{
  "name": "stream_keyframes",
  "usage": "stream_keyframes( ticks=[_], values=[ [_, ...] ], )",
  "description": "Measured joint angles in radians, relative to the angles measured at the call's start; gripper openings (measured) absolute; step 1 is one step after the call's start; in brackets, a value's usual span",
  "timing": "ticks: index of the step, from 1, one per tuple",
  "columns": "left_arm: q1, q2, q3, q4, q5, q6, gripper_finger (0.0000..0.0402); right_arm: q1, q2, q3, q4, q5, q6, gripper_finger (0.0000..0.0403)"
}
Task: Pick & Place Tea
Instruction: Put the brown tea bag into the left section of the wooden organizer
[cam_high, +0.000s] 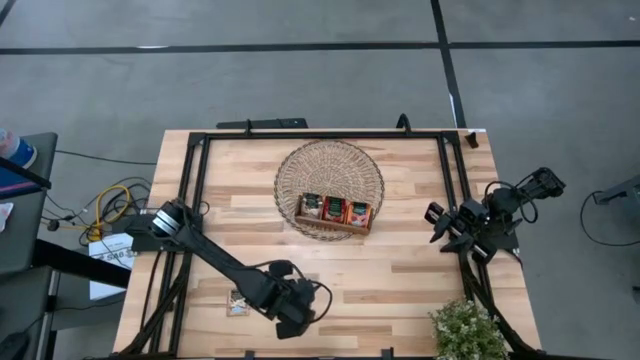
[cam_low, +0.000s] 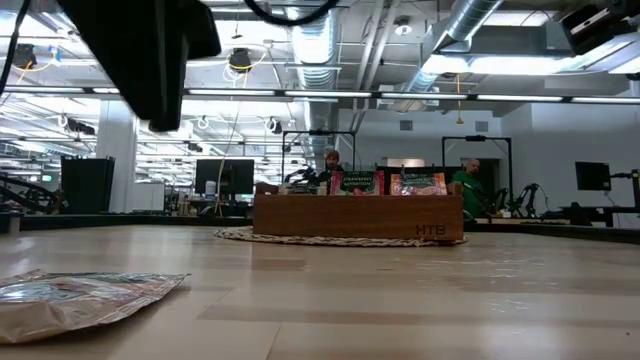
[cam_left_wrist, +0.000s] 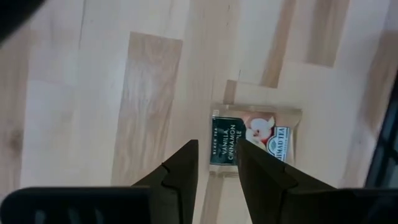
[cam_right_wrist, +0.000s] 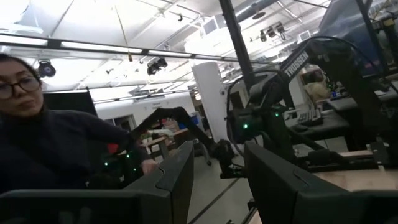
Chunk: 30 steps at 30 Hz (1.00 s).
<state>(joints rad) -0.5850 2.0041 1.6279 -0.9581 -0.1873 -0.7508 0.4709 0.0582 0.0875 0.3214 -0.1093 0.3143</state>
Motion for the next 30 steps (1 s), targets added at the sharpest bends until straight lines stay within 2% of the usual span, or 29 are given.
stream_keyframes(
  ticks=[10, 18, 30],
  values=[
    [0.000, 0.023, 0.000, 0.022, 0.000, 0.006, 0.0102, 0.000, 0.000, 0.000, 0.000, -0.006, 0.000, 0.0134],
    [0.005, 0.061, 0.000, 0.038, 0.075, 0.005, 0.0102, 0.000, 0.000, 0.000, 0.000, -0.030, 0.000, 0.0134],
    [0.010, 0.118, -0.001, 0.027, 0.097, 0.023, 0.0102, 0.000, 0.000, 0.000, 0.009, -0.049, 0.001, 0.0134]
  ],
)
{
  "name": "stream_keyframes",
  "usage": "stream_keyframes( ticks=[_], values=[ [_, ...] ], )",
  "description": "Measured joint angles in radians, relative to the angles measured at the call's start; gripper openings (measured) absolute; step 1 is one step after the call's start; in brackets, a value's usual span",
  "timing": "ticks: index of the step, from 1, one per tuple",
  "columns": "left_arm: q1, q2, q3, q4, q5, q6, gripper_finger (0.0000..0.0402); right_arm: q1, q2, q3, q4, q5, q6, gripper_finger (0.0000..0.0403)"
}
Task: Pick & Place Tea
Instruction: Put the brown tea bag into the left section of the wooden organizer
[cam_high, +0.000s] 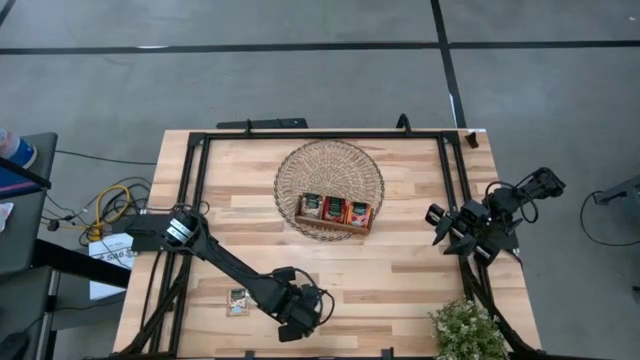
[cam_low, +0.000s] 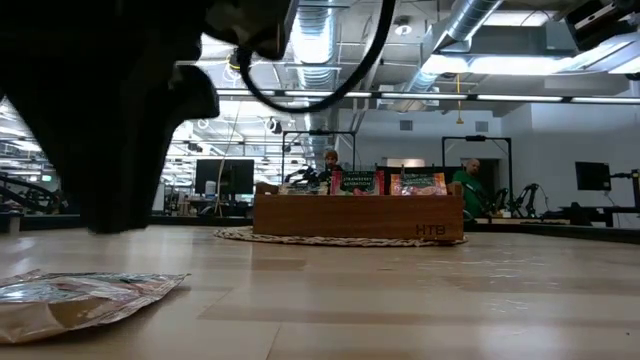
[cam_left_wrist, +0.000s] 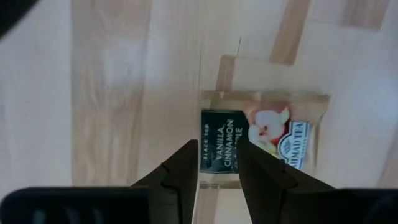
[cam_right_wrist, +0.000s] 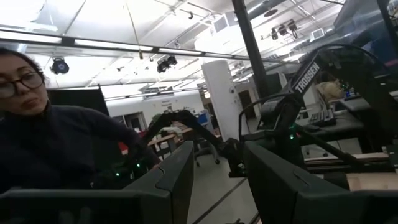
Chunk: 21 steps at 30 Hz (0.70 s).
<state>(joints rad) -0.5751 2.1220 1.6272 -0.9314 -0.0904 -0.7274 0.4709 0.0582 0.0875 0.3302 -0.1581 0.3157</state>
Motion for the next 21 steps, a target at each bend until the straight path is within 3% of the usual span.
stream_keyframes(
  ticks=[21],
  values=[
    [0.000, 0.116, 0.005, 0.020, 0.077, 0.042, 0.0101, 0.000, 0.000, -0.001, 0.000, -0.003, 0.009, 0.0134]
  ],
)
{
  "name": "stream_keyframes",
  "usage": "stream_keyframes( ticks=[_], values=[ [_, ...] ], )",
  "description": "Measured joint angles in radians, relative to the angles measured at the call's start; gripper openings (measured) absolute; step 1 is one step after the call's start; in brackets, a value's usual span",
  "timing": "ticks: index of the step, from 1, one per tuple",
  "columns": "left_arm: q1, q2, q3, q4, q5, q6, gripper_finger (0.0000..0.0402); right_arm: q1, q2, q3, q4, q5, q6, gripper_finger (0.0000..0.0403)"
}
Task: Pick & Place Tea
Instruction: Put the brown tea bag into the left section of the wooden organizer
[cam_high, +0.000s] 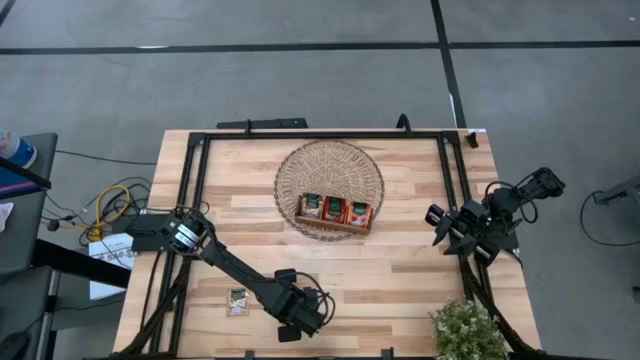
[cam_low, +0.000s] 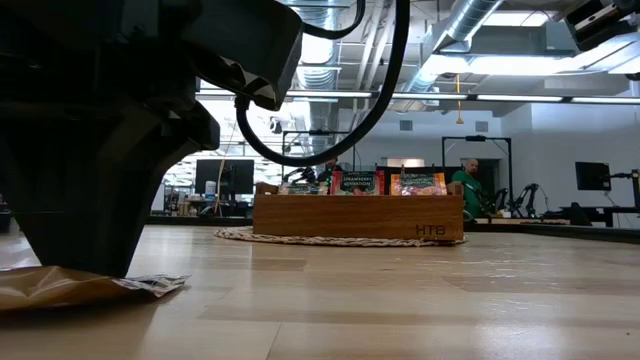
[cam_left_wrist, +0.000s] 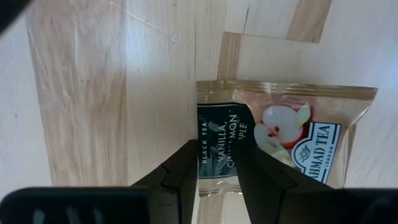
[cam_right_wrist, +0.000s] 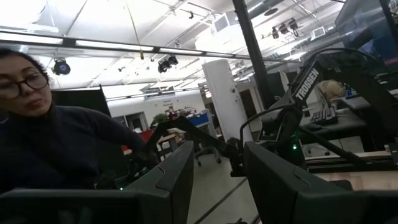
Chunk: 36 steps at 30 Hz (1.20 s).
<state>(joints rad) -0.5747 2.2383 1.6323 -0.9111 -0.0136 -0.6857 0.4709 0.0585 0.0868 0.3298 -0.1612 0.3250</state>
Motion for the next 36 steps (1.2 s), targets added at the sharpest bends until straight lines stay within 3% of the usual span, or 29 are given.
stream_keyframes(
  ticks=[4, 11, 19, 23, 29, 36],
  values=[
    [0.001, -0.002, -0.002, 0.006, 0.001, -0.003, 0.0084, 0.000, 0.000, 0.000, 0.000, 0.000, -0.001, 0.0134],
    [0.000, -0.006, -0.004, 0.005, -0.012, -0.016, 0.0008, 0.000, 0.000, 0.000, 0.000, 0.000, -0.001, 0.0134],
    [-0.005, -0.048, -0.010, -0.043, -0.092, -0.068, 0.0001, 0.000, 0.000, 0.000, 0.000, 0.000, -0.001, 0.0134],
    [-0.002, -0.089, -0.003, -0.158, -0.212, -0.068, 0.0000, 0.000, 0.000, 0.000, 0.000, 0.001, -0.002, 0.0134],
    [0.010, -0.122, 0.111, -0.382, -0.425, -0.024, 0.0000, 0.000, 0.000, 0.000, 0.000, 0.003, -0.002, 0.0134],
    [0.063, -0.143, 0.173, -0.443, -0.685, 0.110, 0.0000, 0.000, 0.000, 0.000, 0.000, 0.003, -0.002, 0.0134]
  ],
)
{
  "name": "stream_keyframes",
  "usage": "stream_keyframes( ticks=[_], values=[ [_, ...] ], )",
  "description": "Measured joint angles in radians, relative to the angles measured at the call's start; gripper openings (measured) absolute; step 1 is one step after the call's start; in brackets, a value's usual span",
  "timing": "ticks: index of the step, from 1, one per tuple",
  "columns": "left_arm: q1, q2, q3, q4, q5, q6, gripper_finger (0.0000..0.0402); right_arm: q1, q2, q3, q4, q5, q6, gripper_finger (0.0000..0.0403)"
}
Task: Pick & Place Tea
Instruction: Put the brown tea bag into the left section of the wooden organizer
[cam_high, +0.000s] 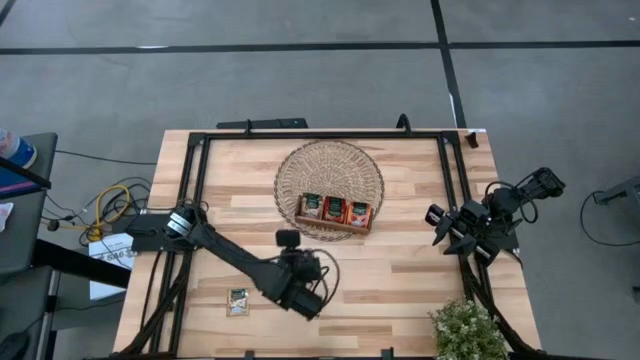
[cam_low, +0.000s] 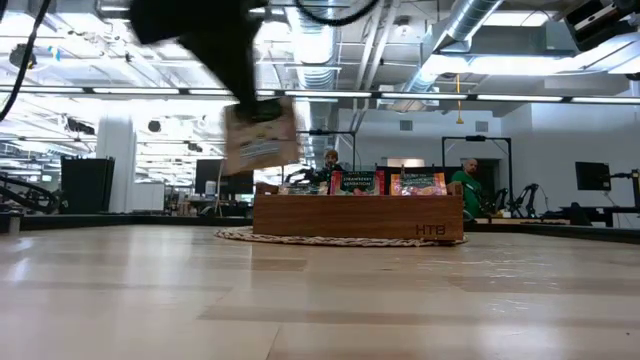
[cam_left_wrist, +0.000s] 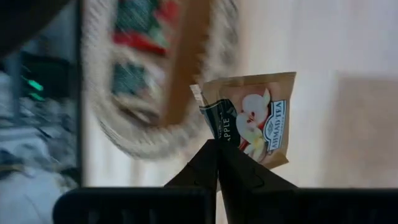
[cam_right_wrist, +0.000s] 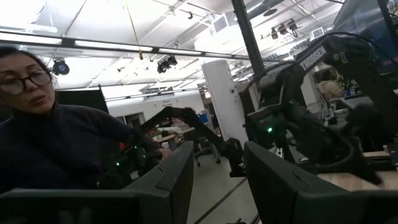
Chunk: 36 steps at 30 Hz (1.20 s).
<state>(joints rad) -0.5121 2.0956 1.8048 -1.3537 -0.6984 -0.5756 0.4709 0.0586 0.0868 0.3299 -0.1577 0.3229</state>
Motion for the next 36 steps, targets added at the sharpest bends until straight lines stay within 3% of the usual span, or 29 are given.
stream_keyframes(
  ticks=[5, 9, 18, 28, 36],
  values=[
    [0.069, 0.000, 0.006, -0.032, -0.160, 0.141, 0.0000, 0.000, 0.000, 0.000, 0.000, 0.000, 0.000, 0.0134],
    [0.150, 0.000, 0.007, -0.026, -0.250, 0.159, 0.0000, 0.000, 0.000, 0.000, 0.000, 0.000, 0.000, 0.0134],
    [0.291, -0.002, -0.042, 0.016, -0.284, 0.284, 0.0000, 0.000, 0.000, 0.000, 0.000, 0.000, 0.000, 0.0134],
    [0.324, -0.003, -0.126, 0.217, -0.229, 0.503, 0.0000, 0.000, 0.000, 0.000, 0.000, 0.000, 0.000, 0.0134],
    [0.330, -0.149, -0.275, 0.338, -0.194, 0.564, 0.0000, 0.000, 0.000, 0.000, 0.000, 0.000, 0.000, 0.0134]
  ],
)
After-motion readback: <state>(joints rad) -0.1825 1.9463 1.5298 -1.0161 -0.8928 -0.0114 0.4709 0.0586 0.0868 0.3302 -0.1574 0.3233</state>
